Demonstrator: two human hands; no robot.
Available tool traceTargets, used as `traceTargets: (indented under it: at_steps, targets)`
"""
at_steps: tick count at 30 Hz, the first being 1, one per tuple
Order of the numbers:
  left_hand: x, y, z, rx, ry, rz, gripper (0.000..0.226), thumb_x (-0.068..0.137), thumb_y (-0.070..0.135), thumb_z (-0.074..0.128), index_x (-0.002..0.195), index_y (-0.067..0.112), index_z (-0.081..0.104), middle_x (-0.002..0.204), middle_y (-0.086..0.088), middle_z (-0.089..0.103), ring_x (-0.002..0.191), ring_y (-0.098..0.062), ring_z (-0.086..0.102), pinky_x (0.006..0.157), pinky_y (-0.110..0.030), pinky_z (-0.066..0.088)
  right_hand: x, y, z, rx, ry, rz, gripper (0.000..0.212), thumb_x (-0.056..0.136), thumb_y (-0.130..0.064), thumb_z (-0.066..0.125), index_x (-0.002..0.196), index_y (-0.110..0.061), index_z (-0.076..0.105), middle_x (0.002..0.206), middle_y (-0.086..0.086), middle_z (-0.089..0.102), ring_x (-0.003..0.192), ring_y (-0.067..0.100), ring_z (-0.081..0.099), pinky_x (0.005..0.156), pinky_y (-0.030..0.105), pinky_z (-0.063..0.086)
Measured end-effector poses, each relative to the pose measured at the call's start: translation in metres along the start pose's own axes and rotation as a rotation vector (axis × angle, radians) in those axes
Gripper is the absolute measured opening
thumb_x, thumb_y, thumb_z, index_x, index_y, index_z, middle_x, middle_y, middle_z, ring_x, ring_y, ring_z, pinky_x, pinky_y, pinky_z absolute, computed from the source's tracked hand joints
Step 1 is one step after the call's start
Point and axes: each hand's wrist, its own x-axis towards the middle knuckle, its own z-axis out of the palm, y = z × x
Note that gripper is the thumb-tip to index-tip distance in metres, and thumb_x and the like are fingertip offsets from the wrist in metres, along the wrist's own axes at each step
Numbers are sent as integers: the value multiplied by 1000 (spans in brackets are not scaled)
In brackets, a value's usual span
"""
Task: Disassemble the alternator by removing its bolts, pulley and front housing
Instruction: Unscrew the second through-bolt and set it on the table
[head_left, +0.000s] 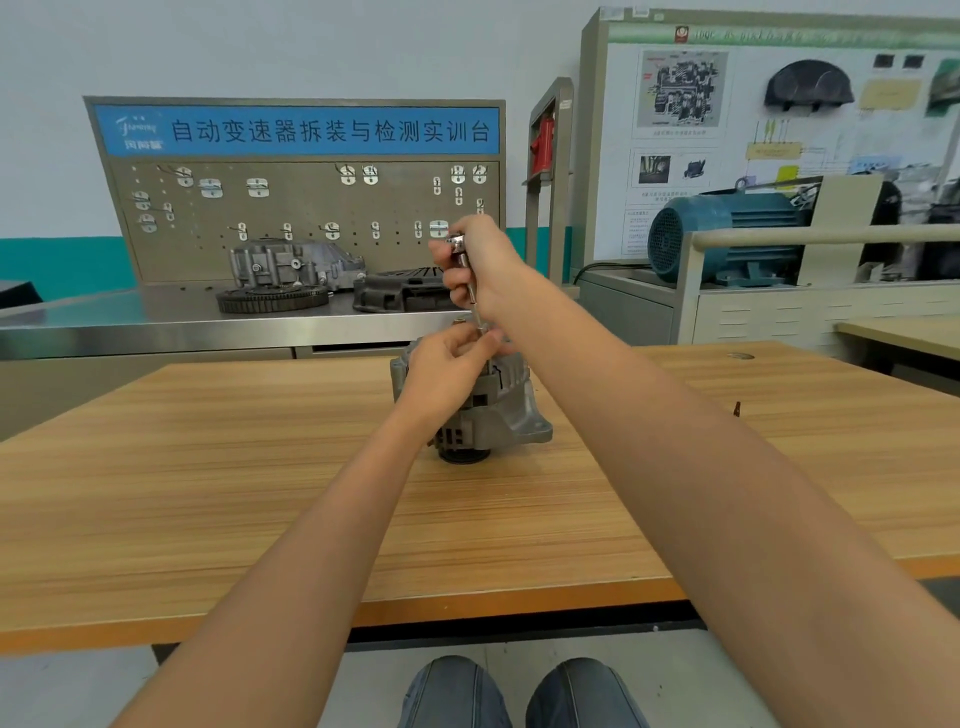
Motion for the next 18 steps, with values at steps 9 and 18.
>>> traceTargets:
  at_steps: [9,18]
  targets:
    - [0,0,6,20,63,8,12,88,25,63,84,16,70,67,14,69,65,8,60,69,-19,44,1,1,-6,94,184,-73,24,98,-18,30,79,-13,42,53,-4,49,35,7,26,40,19,24]
    - [4,-2,2,132,80,-70,30,90,3,52,62,13,48,49,9,47,46,-3,40,41,-12,30,-6,18,15,22,294,-274,22,100,-22,30,84,-12,44,55,-4,53,39,6,37,40,20,29]
